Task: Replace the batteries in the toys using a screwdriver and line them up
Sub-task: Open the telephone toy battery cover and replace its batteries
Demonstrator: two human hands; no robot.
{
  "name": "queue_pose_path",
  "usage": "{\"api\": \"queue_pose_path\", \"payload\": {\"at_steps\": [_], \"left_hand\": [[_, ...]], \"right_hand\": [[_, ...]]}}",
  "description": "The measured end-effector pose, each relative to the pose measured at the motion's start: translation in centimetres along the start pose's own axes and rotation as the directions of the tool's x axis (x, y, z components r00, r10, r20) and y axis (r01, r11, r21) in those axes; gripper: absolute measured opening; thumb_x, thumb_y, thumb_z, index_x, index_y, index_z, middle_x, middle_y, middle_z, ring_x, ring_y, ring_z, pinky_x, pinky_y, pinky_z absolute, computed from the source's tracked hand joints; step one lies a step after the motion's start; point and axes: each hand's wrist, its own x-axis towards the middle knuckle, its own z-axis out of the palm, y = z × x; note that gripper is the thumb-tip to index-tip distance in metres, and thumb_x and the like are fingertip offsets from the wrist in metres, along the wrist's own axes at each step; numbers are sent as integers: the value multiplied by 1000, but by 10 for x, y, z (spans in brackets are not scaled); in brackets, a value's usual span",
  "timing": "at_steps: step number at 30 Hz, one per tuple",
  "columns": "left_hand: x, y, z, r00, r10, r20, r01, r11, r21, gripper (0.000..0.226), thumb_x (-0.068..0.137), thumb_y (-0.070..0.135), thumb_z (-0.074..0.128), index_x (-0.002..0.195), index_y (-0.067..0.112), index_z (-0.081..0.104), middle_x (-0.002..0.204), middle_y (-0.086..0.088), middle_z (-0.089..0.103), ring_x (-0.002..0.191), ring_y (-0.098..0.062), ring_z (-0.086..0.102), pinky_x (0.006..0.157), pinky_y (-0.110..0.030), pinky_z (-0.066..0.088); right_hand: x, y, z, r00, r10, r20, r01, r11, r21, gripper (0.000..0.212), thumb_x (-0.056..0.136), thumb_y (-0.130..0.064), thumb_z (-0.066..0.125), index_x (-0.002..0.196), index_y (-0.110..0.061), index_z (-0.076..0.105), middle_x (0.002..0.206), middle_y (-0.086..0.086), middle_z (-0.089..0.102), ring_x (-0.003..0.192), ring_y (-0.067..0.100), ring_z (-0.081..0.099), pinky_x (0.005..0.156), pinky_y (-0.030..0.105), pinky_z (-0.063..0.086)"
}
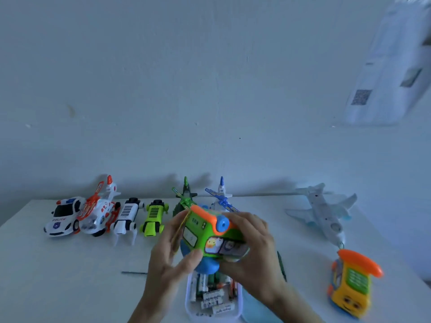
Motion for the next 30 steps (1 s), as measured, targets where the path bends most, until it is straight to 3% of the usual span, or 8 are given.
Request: {"api": "queue_pose_path", "payload": {"at_steps": [4, 7, 13, 17, 20, 22, 26, 30], "left_hand": [[5, -24, 41, 986, -133, 104, 145, 982, -124, 86, 65, 52, 80, 137, 22, 43, 132, 3, 59, 127, -16, 51, 103, -32, 44], [10, -30, 83, 958, -237, 160, 269, 937, -224, 95, 57, 53, 88, 135, 19, 45, 119, -5, 67, 112, -19, 63, 87, -33, 54], [18, -44, 143, 933, -357, 47, 345, 849, -401, 97, 44, 51, 92, 123, 7, 57, 109, -17, 69, 92, -23, 69, 75, -36, 58], [38, -64, 160, 906, -424, 5, 402, 855, -329, 93, 45, 55, 89, 119, 8, 59, 111, -15, 70, 96, -23, 67, 81, -39, 56], [57, -84, 174, 884, -466, -15, 456, 871, -182, 84, 59, 51, 77, 126, 5, 55, 107, -14, 70, 91, -22, 67, 79, -37, 55], [68, -96, 186, 861, -508, -7, 505, 858, -92, 61, 78, 38, 73, 125, 5, 53, 94, -7, 71, 75, -11, 70, 62, -23, 53], [89, -116, 200, 827, -558, -63, 561, 827, 34, 34, 90, 30, 65, 116, 10, 56, 95, -5, 67, 77, -13, 67, 61, -23, 51], [105, -134, 198, 823, -561, -89, 568, 815, 116, 20, 94, 31, 58, 107, 16, 55, 99, -8, 67, 87, -19, 66, 74, -33, 54]], "right_hand": [[6, 18, -46, 925, 335, 182, -380, 771, 511, 62, 42, -10, 94, 99, -16, 70, 87, -2, 73, 74, 7, 65, 67, 21, 51], [1, 43, -65, 852, 378, 362, -523, 583, 622, 68, 49, -39, 93, 105, -9, 69, 98, 12, 73, 85, 22, 67, 74, 35, 56], [-6, 106, -127, 743, 410, 529, -525, 847, 81, 80, 58, -89, 51, 121, -41, 53, 120, -6, 55, 96, -3, 55, 81, 15, 45], [-15, 147, -179, 533, 506, 679, -310, 863, -399, 81, 61, -55, 81, 132, -37, 47, 127, -14, 47, 116, 5, 42, 101, 21, 32], [-32, 169, -191, 348, 572, 743, 18, 789, -615, 87, 61, -45, 85, 136, -38, 42, 135, -7, 42, 130, 16, 29, 113, 46, -6], [-41, 179, -191, 267, 564, 782, 204, 760, -618, 78, 68, -25, 82, 136, -35, 44, 138, 2, 40, 136, 24, 21, 99, 58, -30], [-48, 189, -186, 367, 515, 774, 257, 744, -617, 67, 63, -45, 81, 124, -34, 54, 123, -4, 55, 124, 24, 33, 114, 50, 6], [-58, 194, -162, 667, 541, 512, -21, 701, -713, 65, 53, -75, 66, 98, -29, 58, 88, -8, 59, 100, 19, 49, 75, 31, 33]]}}
